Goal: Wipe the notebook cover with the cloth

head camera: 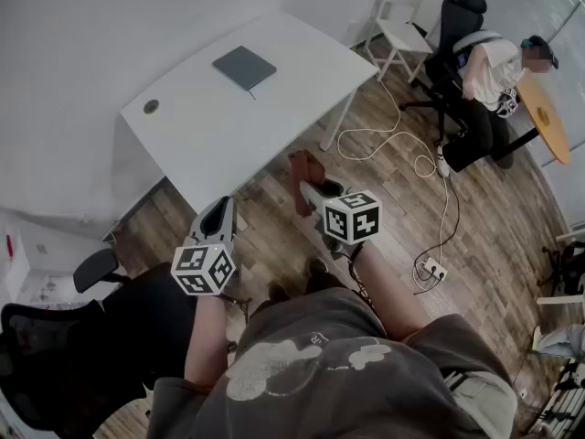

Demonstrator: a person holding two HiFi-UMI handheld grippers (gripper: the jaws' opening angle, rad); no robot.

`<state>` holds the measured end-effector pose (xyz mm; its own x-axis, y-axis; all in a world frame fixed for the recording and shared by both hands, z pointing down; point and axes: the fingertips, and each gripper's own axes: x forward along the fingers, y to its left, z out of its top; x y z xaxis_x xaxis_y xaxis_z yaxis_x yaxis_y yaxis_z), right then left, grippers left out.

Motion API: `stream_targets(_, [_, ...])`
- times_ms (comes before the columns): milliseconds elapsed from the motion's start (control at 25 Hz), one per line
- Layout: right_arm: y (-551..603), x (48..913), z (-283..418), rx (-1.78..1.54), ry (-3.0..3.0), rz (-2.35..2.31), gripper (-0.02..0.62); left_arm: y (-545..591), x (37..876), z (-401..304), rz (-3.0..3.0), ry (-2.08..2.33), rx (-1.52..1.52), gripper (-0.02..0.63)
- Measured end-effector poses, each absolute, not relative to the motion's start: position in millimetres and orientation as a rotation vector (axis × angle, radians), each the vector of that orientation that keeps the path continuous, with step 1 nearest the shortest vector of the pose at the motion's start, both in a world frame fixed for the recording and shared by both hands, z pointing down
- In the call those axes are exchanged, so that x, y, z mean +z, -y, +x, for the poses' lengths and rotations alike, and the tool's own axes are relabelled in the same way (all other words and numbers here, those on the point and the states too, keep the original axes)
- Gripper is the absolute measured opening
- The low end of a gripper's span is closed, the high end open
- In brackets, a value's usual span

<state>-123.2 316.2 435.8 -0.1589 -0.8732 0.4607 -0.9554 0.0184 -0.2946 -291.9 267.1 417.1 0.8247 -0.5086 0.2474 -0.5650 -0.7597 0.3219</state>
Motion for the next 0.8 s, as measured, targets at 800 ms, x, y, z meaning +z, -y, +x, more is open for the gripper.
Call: stream_targets(800, [-318.4, 451.7, -151.9, 0.86, 2.091, 1.909, 0.101, -267.6, 433.6, -313.3, 2.601, 0.758, 0.231, 0.02])
